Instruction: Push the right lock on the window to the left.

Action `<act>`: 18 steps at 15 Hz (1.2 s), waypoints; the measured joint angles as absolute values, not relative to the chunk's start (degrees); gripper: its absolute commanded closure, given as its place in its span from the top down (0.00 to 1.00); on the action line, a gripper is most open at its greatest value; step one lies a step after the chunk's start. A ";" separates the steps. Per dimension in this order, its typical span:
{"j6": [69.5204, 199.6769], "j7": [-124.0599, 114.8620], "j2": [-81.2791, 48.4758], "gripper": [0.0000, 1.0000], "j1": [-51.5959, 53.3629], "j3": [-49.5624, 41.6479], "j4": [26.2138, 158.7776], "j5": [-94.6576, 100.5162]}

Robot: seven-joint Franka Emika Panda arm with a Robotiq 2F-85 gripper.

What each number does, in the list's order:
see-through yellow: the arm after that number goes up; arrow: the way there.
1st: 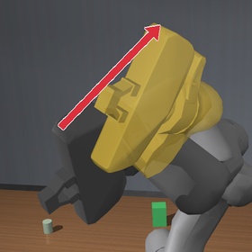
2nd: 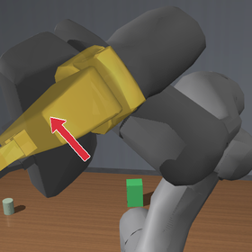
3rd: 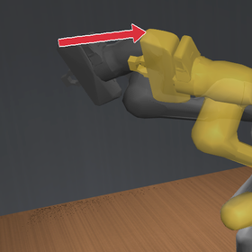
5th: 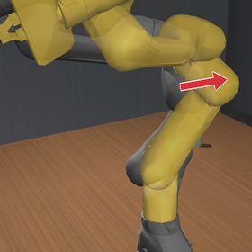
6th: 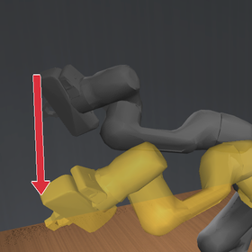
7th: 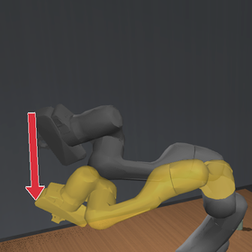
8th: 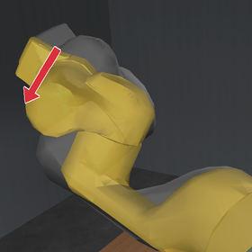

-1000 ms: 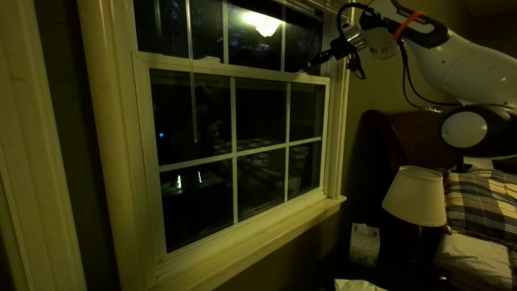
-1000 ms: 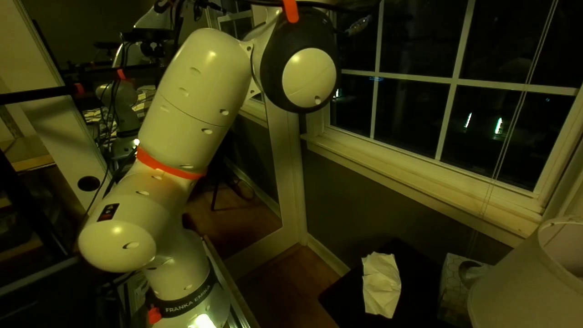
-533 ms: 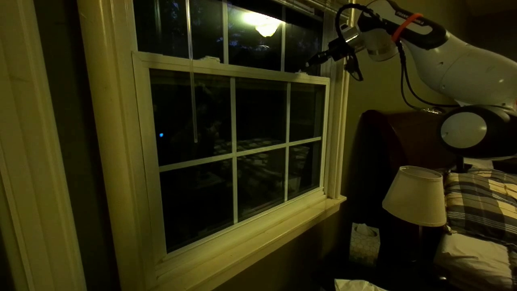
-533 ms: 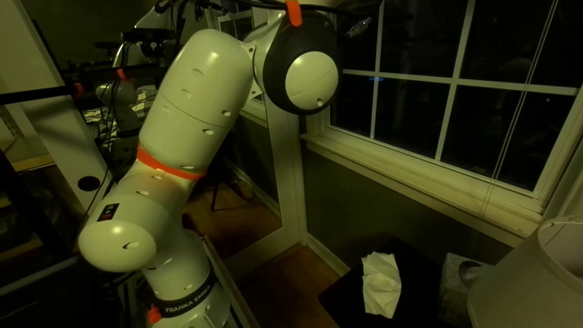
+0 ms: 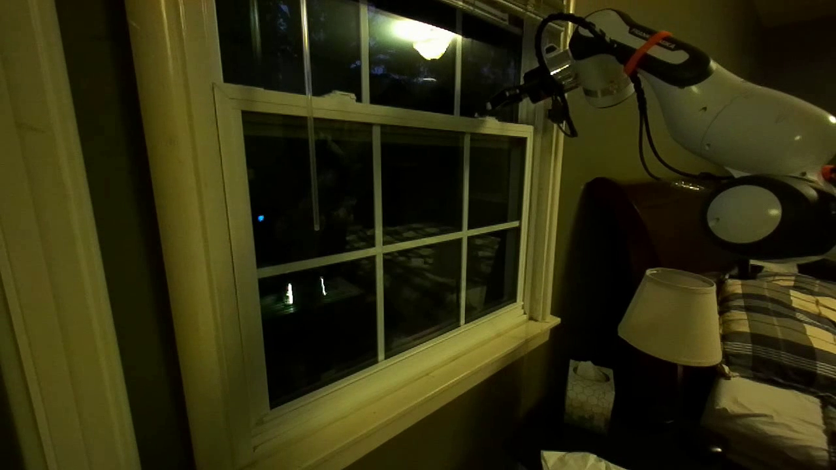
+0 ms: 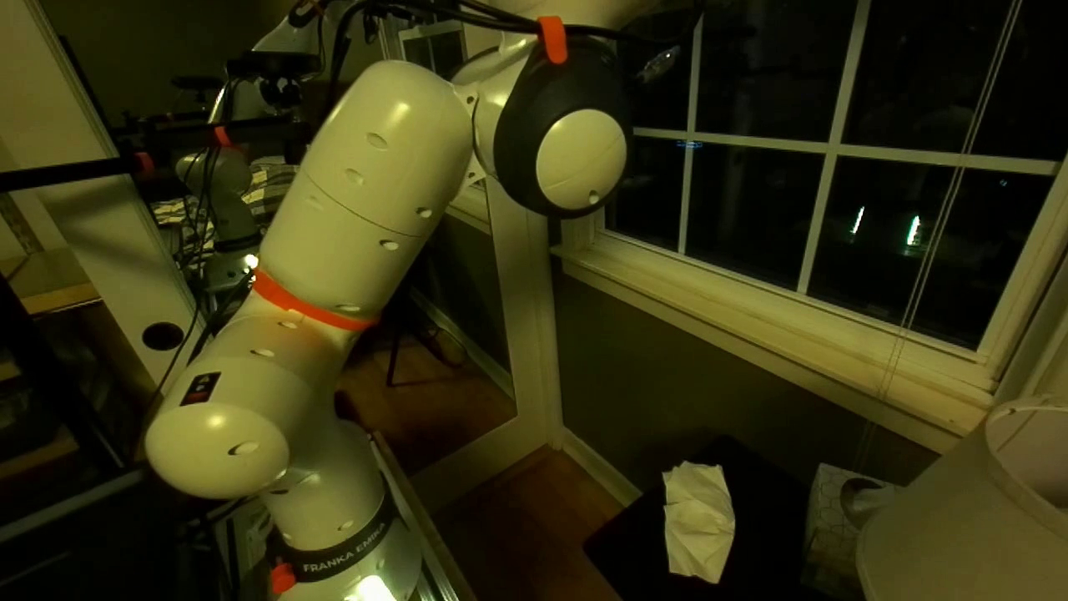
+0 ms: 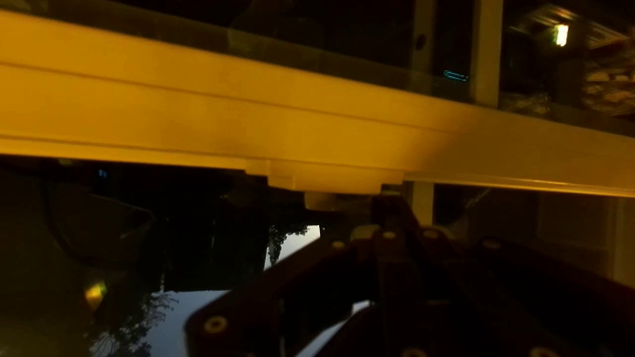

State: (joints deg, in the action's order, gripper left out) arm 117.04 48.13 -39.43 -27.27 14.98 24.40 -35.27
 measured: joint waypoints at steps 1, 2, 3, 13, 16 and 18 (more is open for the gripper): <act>117.47 48.13 -39.65 0.00 -27.18 15.12 24.38 -35.30; 117.51 48.13 -39.67 0.00 -27.20 15.16 24.37 -35.31; 117.53 48.13 -39.68 0.00 -27.21 15.18 24.37 -35.31; 112.81 48.05 -38.09 0.00 -27.51 15.07 23.83 -34.67; 105.77 47.24 -35.09 0.26 -29.04 14.91 23.30 -34.67; 98.15 44.31 -32.90 0.33 -30.76 13.95 22.82 -34.43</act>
